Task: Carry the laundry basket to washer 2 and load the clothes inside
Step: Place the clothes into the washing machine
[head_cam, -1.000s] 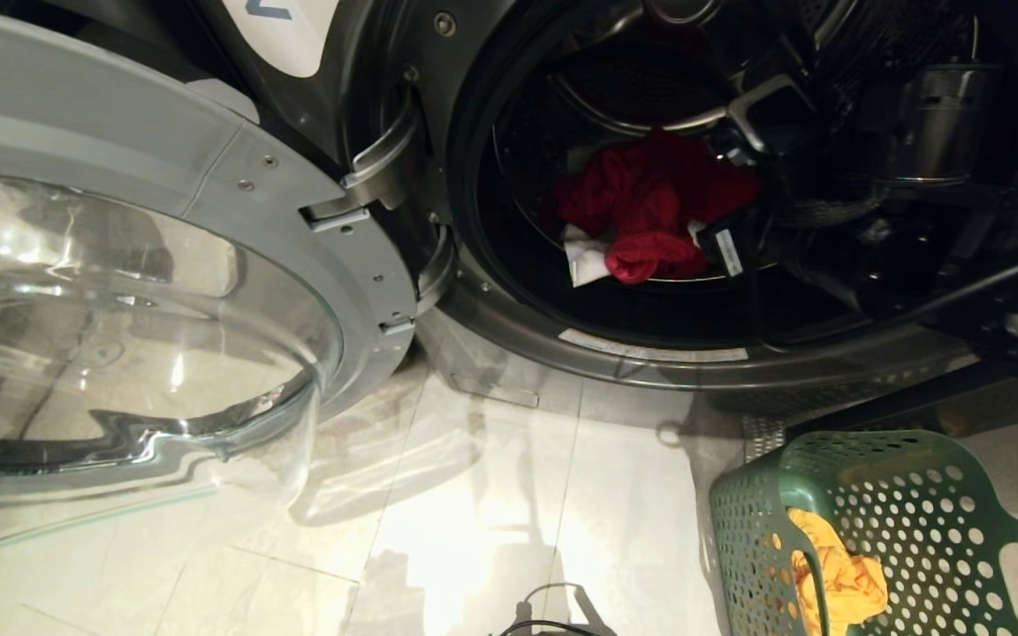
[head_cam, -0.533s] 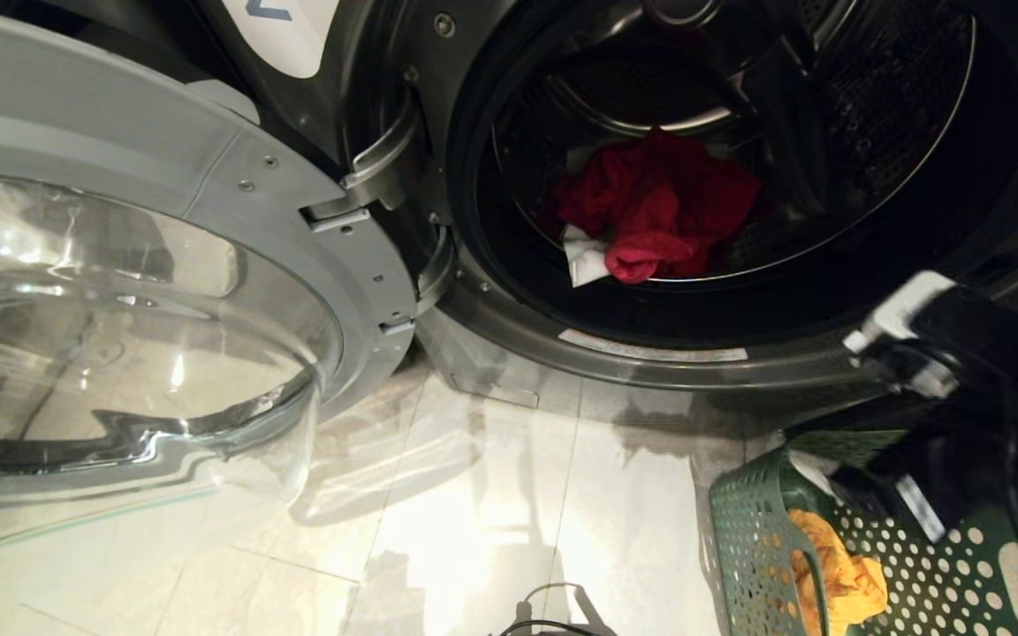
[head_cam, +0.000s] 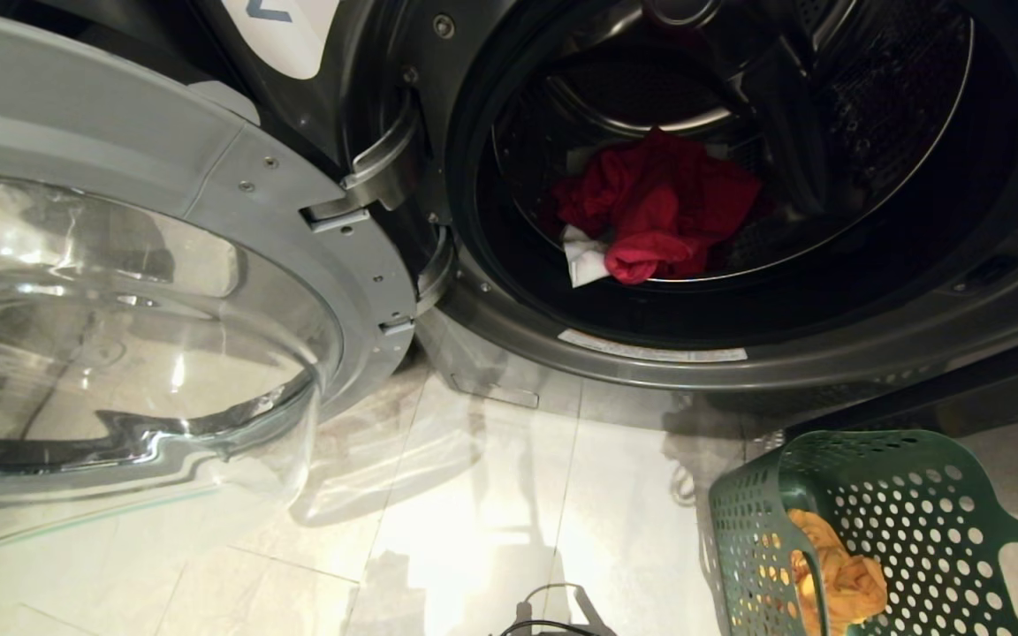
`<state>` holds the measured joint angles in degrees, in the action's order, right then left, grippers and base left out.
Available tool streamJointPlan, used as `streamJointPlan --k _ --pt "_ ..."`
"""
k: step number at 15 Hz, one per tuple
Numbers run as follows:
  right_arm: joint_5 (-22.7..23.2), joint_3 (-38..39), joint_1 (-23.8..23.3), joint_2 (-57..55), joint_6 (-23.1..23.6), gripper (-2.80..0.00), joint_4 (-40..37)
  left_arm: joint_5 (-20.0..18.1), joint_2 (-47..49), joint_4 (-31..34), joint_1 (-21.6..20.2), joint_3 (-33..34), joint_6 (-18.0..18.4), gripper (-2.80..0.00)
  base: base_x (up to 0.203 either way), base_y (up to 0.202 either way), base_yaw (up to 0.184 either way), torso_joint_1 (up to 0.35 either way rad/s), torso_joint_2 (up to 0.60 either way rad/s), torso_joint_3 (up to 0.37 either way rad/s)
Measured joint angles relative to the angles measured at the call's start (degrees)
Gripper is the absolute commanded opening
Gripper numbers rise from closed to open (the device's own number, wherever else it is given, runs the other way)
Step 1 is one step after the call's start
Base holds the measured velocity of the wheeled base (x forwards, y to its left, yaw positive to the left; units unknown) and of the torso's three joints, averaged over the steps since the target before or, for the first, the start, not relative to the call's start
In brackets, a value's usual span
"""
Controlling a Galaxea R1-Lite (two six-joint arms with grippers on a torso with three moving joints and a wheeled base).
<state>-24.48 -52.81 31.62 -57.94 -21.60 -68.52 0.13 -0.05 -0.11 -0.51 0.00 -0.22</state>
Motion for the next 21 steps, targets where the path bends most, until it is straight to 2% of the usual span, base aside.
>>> streamJointPlan --k 2,3,6,8,11,14,17,21 --pt "4.0 0.2 -8.1 -0.8 -10.0 0.0 -6.6 0.0 0.0 0.0 0.0 0.0 0.0 -2.8 0.0 0.0 0.0 0.0 0.0 0.0" --pt "5.5 0.7 -12.5 -1.4 -12.7 0.0 -7.5 0.0 0.0 0.0 0.0 0.0 0.0 -2.8 0.0 0.0 0.0 0.0 0.0 0.0" --pt "7.7 5.4 -25.0 -5.4 -15.0 0.0 -6.7 0.0 0.0 0.0 0.0 0.0 0.0 -2.8 0.0 0.0 0.0 0.0 0.0 0.0" --pt "8.2 10.9 -32.2 -9.6 -15.2 0.0 -0.3 0.0 0.0 0.0 0.0 0.0 0.0 -2.8 0.0 0.0 0.0 0.0 0.0 0.0" --pt "8.2 15.8 -39.1 -15.1 -14.7 0.0 11.7 0.0 0.0 0.0 0.0 0.0 0.0 -2.8 0.0 0.0 0.0 0.0 0.0 0.0" --pt "8.2 22.3 -41.4 -20.8 -13.7 0.0 25.0 0.0 0.0 0.0 0.0 0.0 0.0 -2.8 0.0 0.0 0.0 0.0 0.0 0.0" --pt "8.9 26.5 -44.9 -27.9 -8.0 0.0 40.1 0.0 0.0 0.0 0.0 0.0 0.0 -2.8 0.0 0.0 0.0 0.0 0.0 0.0" --pt "10.6 26.5 -51.4 -40.4 0.3 0.0 52.2 0.0 0.0 0.0 0.0 0.0 0.0 -2.8 0.0 0.0 0.0 0.0 0.0 0.0"
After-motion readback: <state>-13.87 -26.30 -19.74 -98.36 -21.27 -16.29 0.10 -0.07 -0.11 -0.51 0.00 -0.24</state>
